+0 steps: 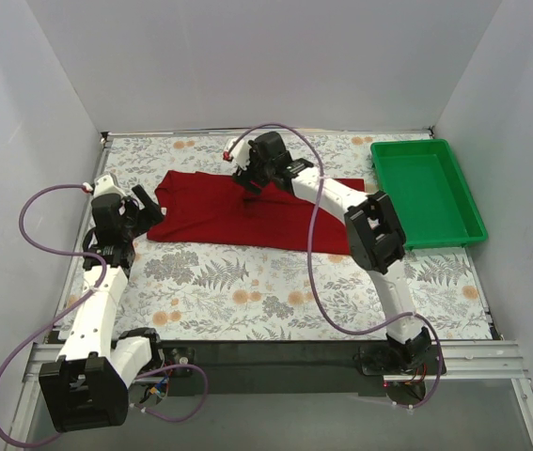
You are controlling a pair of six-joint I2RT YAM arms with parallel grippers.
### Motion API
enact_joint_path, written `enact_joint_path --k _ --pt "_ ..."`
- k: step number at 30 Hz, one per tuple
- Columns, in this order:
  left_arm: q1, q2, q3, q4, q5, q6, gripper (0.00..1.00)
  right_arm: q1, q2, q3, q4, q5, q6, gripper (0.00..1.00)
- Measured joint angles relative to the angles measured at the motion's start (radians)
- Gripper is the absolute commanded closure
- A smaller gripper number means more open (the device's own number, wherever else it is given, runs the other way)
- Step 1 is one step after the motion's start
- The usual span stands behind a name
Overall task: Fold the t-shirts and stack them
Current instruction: Fold the tshirt
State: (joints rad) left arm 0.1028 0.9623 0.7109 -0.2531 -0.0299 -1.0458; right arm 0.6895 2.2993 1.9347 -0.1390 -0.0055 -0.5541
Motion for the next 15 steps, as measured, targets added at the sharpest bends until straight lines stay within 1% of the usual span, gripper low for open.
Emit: enact_joint_path --k 3,7,10,14,15 --pt "0.0 0.026 -0.004 0.004 0.013 -0.016 0.28 -0.03 -0.133 -0.12 -0.068 -0.143 -0.042 0.32" --pt "0.0 0.093 -0.008 -0.005 0.019 -0.086 0.24 -0.072 -0.352 -0.319 -0.141 -0.312 -0.082 0.32" --pt "0.0 0.178 0.003 -0.056 0.025 -0.189 0.24 -0.127 -0.536 -0.5 -0.169 -0.397 -0.09 0.32" --pt "0.0 0.275 0.001 -0.122 0.084 -0.358 0.3 -0.219 -0.716 -0.692 -0.188 -0.465 -0.088 0.32" --pt "0.0 0.293 -0.006 -0.136 0.097 -0.4 0.31 -0.245 -0.75 -0.732 -0.196 -0.478 -0.086 0.32"
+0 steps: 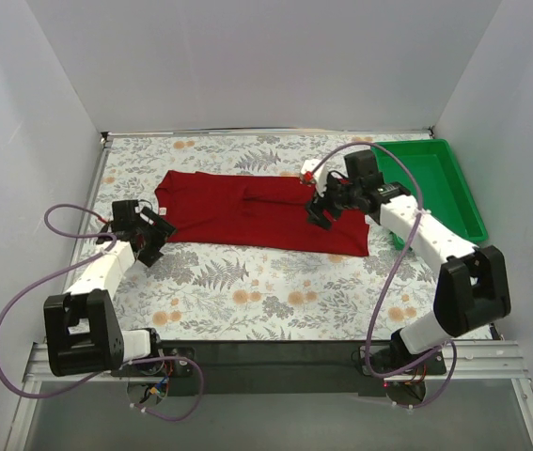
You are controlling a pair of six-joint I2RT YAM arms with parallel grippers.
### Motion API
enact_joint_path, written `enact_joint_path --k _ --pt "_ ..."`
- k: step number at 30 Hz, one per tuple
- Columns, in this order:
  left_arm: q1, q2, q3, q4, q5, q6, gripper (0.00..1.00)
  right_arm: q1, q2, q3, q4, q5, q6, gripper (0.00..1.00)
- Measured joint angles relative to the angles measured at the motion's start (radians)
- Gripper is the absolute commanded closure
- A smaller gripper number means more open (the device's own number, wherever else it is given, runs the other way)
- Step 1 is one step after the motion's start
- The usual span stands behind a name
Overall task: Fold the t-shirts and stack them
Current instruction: Fold the tshirt
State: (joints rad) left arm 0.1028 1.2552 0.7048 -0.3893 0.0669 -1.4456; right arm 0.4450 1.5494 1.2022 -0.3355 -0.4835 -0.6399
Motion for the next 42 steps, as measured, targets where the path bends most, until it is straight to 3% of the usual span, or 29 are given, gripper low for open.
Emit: enact_joint_path --k 7,16,22,27,29,37,42 --pt "0.0 0.134 -0.022 -0.013 0.014 -0.19 0.34 -0.133 -0.148 -0.176 -0.006 -0.101 0.027 0.32" --pt "0.001 0.261 0.071 0.021 -0.057 -0.294 0.41 -0.239 -0.228 -0.224 0.027 -0.221 0.064 0.32" --pt "0.011 0.332 0.119 0.052 -0.076 -0.292 0.59 -0.276 -0.24 -0.238 0.042 -0.266 0.08 0.32" --pt "0.035 0.435 0.196 0.095 -0.072 -0.219 0.95 -0.294 -0.244 -0.238 0.048 -0.29 0.087 0.32" --pt "0.049 0.474 0.236 0.111 -0.059 -0.164 1.0 -0.3 -0.248 -0.244 0.051 -0.296 0.087 0.32" --pt "0.1 0.682 0.506 0.123 -0.066 0.081 1.0 -0.308 -0.25 -0.252 0.052 -0.306 0.087 0.32" --pt "0.122 0.862 0.765 0.103 -0.055 0.194 0.82 -0.308 -0.234 -0.252 0.053 -0.305 0.076 0.32"
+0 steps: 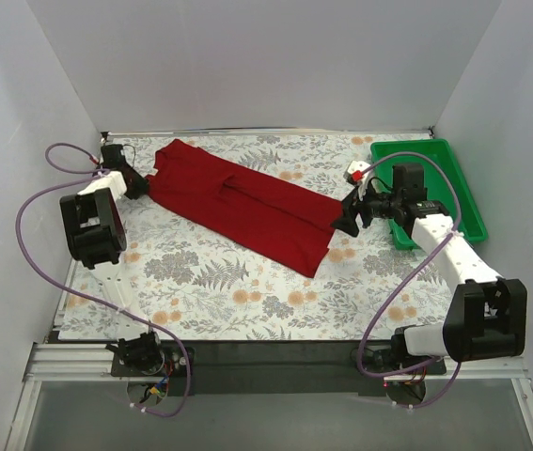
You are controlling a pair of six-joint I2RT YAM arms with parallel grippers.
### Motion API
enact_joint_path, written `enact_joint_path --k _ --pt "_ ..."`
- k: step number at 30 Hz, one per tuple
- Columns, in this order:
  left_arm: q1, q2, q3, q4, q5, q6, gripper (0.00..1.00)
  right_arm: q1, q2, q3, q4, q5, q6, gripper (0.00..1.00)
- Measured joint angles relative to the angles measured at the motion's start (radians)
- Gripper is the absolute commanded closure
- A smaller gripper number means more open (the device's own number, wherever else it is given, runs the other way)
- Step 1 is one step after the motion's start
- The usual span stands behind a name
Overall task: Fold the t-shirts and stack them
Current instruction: Fold the tshirt
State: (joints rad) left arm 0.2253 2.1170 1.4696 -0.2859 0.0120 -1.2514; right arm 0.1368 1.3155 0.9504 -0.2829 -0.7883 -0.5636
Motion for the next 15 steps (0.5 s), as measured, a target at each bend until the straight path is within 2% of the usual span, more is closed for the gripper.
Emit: enact_joint_path --k 3,4,6,11,12,15 --pt "0.004 0.051 0.086 -0.009 0.032 0.042 0.56 0.0 0.048 0.0 -0.011 0.0 -0.021 0.33" --pt "0.004 0.05 0.094 -0.011 0.033 0.054 0.55 0.001 0.069 0.002 -0.017 0.0 -0.03 0.33" --pt "0.005 0.03 0.095 -0.014 0.034 0.071 0.45 0.009 0.11 0.003 -0.036 0.002 -0.05 0.33" --pt "0.005 -0.121 0.021 -0.012 0.007 0.1 0.39 0.064 0.187 0.029 -0.094 0.025 -0.107 0.33" --pt "0.006 -0.177 -0.011 -0.002 0.004 0.101 0.34 0.076 0.2 0.045 -0.103 0.029 -0.121 0.33" --pt "0.01 -0.369 -0.134 0.041 0.008 0.095 0.28 0.1 0.24 0.091 -0.117 0.038 -0.129 0.34"
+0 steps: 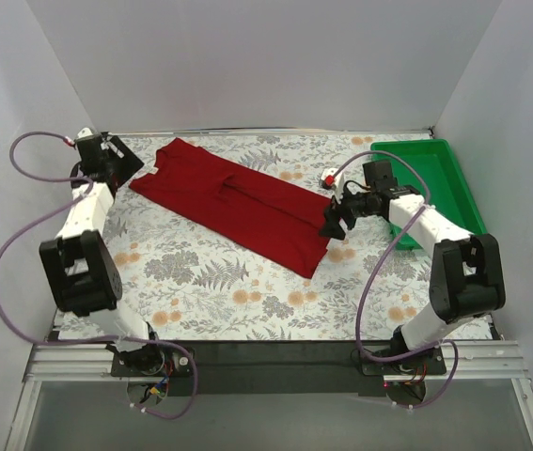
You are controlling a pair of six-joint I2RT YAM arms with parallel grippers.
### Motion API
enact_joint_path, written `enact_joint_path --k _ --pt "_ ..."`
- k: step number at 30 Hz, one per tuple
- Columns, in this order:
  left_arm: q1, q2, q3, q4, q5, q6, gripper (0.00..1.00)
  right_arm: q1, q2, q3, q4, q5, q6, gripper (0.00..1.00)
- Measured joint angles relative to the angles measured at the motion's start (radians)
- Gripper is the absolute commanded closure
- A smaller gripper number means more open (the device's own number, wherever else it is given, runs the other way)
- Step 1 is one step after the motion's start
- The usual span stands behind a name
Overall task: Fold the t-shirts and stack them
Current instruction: Fold the tshirt
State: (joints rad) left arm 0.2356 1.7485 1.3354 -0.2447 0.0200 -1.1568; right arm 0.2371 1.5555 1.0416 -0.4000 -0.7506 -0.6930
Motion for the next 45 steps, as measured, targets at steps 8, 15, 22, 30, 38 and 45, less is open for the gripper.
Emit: enact_joint_path --k 8,15,22,30,38,45 --pt "0.012 -0.431 -0.387 0.054 0.157 -0.069 0.24 -0.021 0.314 0.343 0.003 0.151 0.092 0.37" --pt "0.012 -0.621 -0.604 0.002 0.299 -0.082 0.24 -0.039 0.526 0.527 -0.003 0.243 0.19 0.38" --pt "0.012 -0.731 -0.687 -0.014 0.381 -0.081 0.24 -0.039 0.619 0.6 -0.043 0.266 0.226 0.43" --pt "0.012 -0.787 -0.721 -0.032 0.424 -0.083 0.24 -0.04 0.639 0.612 -0.091 0.24 0.223 0.67" --pt "0.012 -0.79 -0.744 -0.019 0.5 -0.104 0.24 -0.061 0.589 0.51 -0.086 0.204 0.222 0.98" --pt "-0.064 -0.787 -0.774 0.026 0.616 -0.108 0.24 -0.101 0.401 0.248 -0.089 0.245 0.225 0.99"
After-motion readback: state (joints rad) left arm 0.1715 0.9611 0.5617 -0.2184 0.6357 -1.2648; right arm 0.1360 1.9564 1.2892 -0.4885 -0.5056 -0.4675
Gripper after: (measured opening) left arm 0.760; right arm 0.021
